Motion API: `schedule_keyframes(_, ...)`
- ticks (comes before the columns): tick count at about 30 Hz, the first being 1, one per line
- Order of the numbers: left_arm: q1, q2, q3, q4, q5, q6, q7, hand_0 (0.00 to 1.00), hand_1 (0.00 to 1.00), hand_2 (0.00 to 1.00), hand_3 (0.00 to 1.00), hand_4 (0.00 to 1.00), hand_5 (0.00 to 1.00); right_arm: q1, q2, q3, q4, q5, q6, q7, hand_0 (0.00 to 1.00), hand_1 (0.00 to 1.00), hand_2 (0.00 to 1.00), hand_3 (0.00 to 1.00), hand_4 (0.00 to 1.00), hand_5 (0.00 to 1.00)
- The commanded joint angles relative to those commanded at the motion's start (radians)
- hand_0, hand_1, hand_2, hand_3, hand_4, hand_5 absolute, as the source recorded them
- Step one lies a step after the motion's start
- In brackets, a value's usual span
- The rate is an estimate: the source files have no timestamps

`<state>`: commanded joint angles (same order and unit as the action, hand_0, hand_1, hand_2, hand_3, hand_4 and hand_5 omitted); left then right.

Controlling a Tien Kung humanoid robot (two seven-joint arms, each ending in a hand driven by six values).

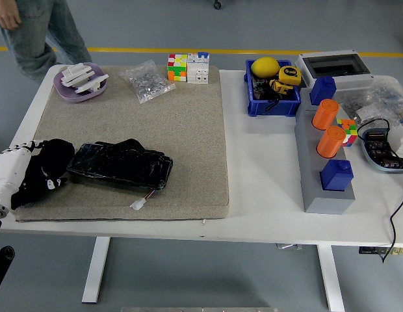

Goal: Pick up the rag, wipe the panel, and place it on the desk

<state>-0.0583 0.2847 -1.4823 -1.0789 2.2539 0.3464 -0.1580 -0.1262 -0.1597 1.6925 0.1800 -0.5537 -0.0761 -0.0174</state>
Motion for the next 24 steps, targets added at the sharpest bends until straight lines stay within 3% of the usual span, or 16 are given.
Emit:
schedule_keyframes(3,0.019,0.001,-0.019,-0.035,-0.074,-0.017,-0.033,0.76,0.851,0.824,0.808,0.998,0.387,0.0,0.002,0.006,0.0,-0.005,0.001,0.001,0.757,0.62,0.678,0.613,0.998,0.516)
schedule_keyframes(4,0.026,0.001,-0.029,-0.048,-0.111,-0.028,-0.049,0.759,0.844,0.814,0.801,0.998,0.434,0.0,0.002,0.008,0.0,-0.006,0.001,0.001,0.759,0.62,0.678,0.613,0.998,0.516)
schedule_keyframes(10,0.049,-0.001,-0.085,-0.095,-0.341,-0.062,-0.148,0.759,0.844,0.814,0.801,0.998,0.434,0.002,0.004,0.019,0.0,-0.011,0.0,0.001,0.759,0.62,0.678,0.613,0.998,0.516)
schedule_keyframes(11,0.051,-0.003,-0.09,-0.097,-0.385,-0.069,-0.168,0.736,0.795,0.764,0.716,0.929,0.399,0.002,0.004,0.021,0.0,-0.012,-0.001,0.001,0.758,0.62,0.678,0.613,0.998,0.516)
schedule_keyframes(12,0.052,-0.006,-0.094,-0.098,-0.424,-0.08,-0.187,0.736,0.795,0.764,0.716,0.929,0.399,0.002,0.005,0.024,0.0,-0.014,-0.002,0.0,0.758,0.62,0.678,0.613,0.998,0.516)
schedule_keyframes(16,0.051,-0.024,-0.096,-0.102,-0.593,-0.118,-0.252,0.736,0.795,0.764,0.716,0.929,0.399,0.002,0.008,0.033,0.0,-0.021,-0.004,0.0,0.758,0.62,0.678,0.613,0.998,0.516)
schedule_keyframes(17,0.05,-0.03,-0.096,-0.106,-0.639,-0.124,-0.264,0.704,0.768,0.735,0.622,0.859,0.373,0.002,0.008,0.034,0.0,-0.022,-0.005,0.0,0.756,0.62,0.678,0.613,0.998,0.516)
schedule_keyframes(20,0.044,-0.053,-0.099,-0.116,-0.764,-0.154,-0.294,0.704,0.768,0.735,0.622,0.859,0.373,0.0,0.008,0.026,0.0,-0.021,-0.007,-0.002,0.756,0.62,0.678,0.613,0.998,0.516)
schedule_keyframes(24,0.043,-0.076,-0.1,-0.122,-0.806,-0.175,-0.337,0.688,0.757,0.71,0.599,0.852,0.37,-0.003,0.006,0.022,0.0,-0.017,-0.009,-0.003,0.758,0.619,0.677,0.613,0.998,0.516)
